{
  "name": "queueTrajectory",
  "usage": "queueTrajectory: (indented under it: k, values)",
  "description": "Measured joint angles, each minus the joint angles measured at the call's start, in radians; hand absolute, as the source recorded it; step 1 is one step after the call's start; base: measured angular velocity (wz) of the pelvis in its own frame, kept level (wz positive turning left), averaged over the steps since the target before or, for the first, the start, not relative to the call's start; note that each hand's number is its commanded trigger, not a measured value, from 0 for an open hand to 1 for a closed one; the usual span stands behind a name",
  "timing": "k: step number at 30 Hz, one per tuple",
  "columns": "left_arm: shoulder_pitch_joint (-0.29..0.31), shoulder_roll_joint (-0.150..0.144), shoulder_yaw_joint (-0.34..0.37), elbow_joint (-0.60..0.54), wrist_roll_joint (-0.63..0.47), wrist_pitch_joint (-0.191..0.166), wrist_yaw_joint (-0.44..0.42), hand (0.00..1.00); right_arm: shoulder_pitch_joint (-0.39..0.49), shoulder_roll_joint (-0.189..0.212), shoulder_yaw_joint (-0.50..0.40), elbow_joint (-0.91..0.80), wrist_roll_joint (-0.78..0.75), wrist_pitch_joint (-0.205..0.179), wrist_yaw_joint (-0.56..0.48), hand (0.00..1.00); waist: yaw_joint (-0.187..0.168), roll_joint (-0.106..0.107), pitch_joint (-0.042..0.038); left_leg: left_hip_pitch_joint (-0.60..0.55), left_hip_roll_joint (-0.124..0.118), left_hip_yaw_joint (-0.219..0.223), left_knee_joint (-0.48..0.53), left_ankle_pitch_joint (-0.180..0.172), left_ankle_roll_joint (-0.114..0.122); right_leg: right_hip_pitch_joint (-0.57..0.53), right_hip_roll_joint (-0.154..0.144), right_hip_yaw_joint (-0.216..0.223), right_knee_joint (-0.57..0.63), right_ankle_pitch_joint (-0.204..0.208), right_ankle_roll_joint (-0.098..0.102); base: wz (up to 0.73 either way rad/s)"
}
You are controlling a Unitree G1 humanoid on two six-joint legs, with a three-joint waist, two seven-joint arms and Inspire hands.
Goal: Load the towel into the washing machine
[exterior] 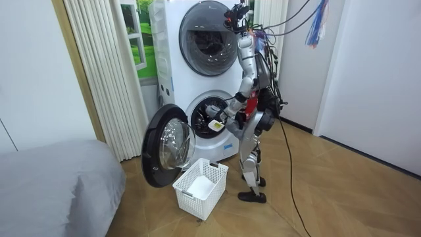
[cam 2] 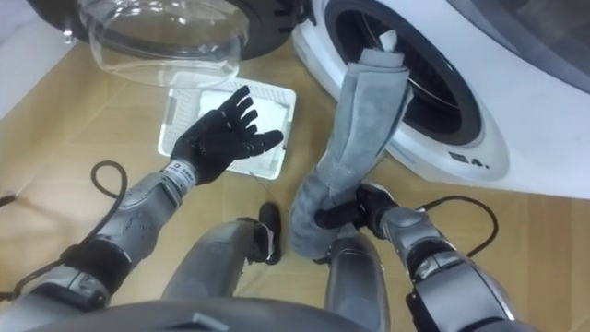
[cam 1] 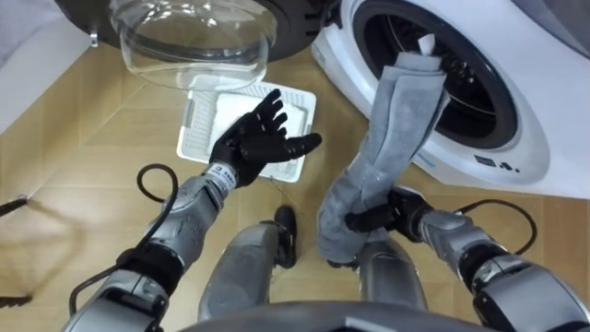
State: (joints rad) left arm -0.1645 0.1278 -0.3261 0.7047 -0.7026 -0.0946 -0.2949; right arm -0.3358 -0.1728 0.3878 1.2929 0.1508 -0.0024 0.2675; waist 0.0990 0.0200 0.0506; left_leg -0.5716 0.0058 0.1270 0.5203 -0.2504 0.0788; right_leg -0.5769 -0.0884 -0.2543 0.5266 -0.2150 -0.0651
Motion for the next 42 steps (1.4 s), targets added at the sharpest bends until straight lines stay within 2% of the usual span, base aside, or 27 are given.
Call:
queueTrajectory:
  k: [4,8,10,14,16,19,22,24,26,27,29,34,37,42]
  values:
    - [-0.001,-0.008,0.000,0.000,0.001,0.002,0.009,0.00,-0.031,-0.006,-0.001,0.034,-0.002,0.023,0.051,1.00,0.013,-0.003,0.0016,-0.010,-0.005,-0.017,0.016,0.000,0.000,-0.003,-0.005,-0.011,0.011,-0.003,0.001,0.10]
    - [-0.002,-0.025,0.012,-0.001,0.022,0.008,0.009,0.00,-0.058,-0.028,-0.010,0.040,0.012,0.048,0.126,1.00,0.023,-0.023,0.0144,-0.022,-0.018,-0.022,0.029,0.002,0.003,-0.022,-0.028,-0.017,0.046,-0.021,0.000,0.12]
    - [-0.004,-0.031,0.010,-0.001,0.029,0.009,0.009,0.00,-0.059,-0.033,-0.011,0.041,0.060,0.051,0.145,1.00,0.027,-0.025,0.0148,-0.042,-0.019,-0.025,0.034,0.005,0.006,-0.036,-0.030,-0.022,0.049,-0.021,0.000,0.07]
    - [-0.003,-0.035,0.009,0.000,0.028,0.024,0.008,0.00,-0.069,-0.037,-0.039,0.074,0.198,0.089,0.184,1.00,0.035,-0.025,0.0149,-0.059,-0.022,-0.024,0.034,0.008,0.007,-0.057,-0.036,-0.022,0.063,-0.021,0.000,0.00]
    - [-0.003,-0.036,0.012,0.000,0.028,0.025,0.008,0.00,-0.070,-0.041,-0.062,0.085,0.246,0.093,0.203,1.00,0.040,-0.025,0.0148,-0.061,-0.022,-0.026,0.034,0.008,0.007,-0.058,-0.035,-0.024,0.063,-0.022,-0.001,0.00]
    - [0.002,-0.034,0.013,0.003,0.029,0.025,0.007,0.00,-0.077,-0.072,-0.108,0.110,0.301,0.097,0.231,1.00,0.039,-0.026,0.0149,-0.063,-0.023,-0.028,0.034,0.008,0.007,-0.057,-0.035,-0.025,0.067,-0.022,-0.001,0.00]
    - [0.009,-0.028,0.014,0.003,0.028,0.035,0.008,0.00,-0.080,-0.100,-0.128,0.110,0.325,0.107,0.231,1.00,0.044,-0.027,0.0157,-0.064,-0.023,-0.028,0.036,0.008,0.007,-0.058,-0.036,-0.025,0.066,-0.022,-0.001,0.00]
    - [0.008,-0.025,0.020,0.002,0.028,0.052,0.008,0.00,-0.093,-0.127,-0.139,0.112,0.393,0.120,0.230,1.00,0.042,-0.029,0.0164,-0.067,-0.024,-0.028,0.042,0.008,0.007,-0.063,-0.038,-0.025,0.072,-0.022,-0.001,0.00]
    - [0.004,-0.025,0.022,0.000,0.028,0.055,0.009,0.00,-0.108,-0.147,-0.156,0.112,0.453,0.129,0.228,1.00,0.041,-0.032,0.0175,-0.071,-0.033,-0.028,0.049,0.008,0.007,-0.075,-0.050,-0.025,0.096,-0.033,-0.001,0.07]
    - [0.004,-0.024,0.033,-0.006,0.028,0.059,0.009,0.00,-0.119,-0.154,-0.186,0.112,0.482,0.133,0.222,1.00,0.036,-0.041,0.0179,-0.075,-0.039,-0.024,0.053,0.008,0.007,-0.088,-0.060,-0.021,0.112,-0.041,-0.002,0.09]
    - [0.002,-0.021,0.052,-0.018,0.028,0.059,0.016,0.00,-0.139,-0.156,-0.229,0.112,0.528,0.134,0.206,1.00,0.031,-0.052,0.0241,-0.084,-0.039,-0.023,0.066,0.008,0.007,-0.097,-0.064,-0.022,0.125,-0.046,-0.005,0.04]
    - [0.010,-0.012,0.054,-0.049,0.005,0.061,0.056,0.00,-0.169,-0.176,-0.305,0.105,0.705,0.137,0.153,1.00,0.024,-0.071,0.0217,-0.095,-0.040,-0.024,0.082,0.008,0.008,-0.107,-0.068,-0.021,0.142,-0.049,-0.006,0.00]
    - [0.013,0.007,0.054,-0.055,0.005,0.064,0.072,0.00,-0.190,-0.179,-0.334,0.101,0.802,0.139,0.112,1.00,0.013,-0.093,0.0196,-0.098,-0.040,-0.025,0.094,0.008,0.007,-0.108,-0.069,-0.022,0.153,-0.052,-0.007,0.00]
    - [0.036,0.009,0.045,-0.096,-0.015,0.071,0.108,0.00,-0.232,-0.184,-0.354,0.099,0.951,0.149,0.029,1.00,0.006,-0.104,0.0184,-0.097,-0.040,-0.025,0.100,0.008,0.008,-0.107,-0.072,-0.022,0.162,-0.052,-0.008,0.00]
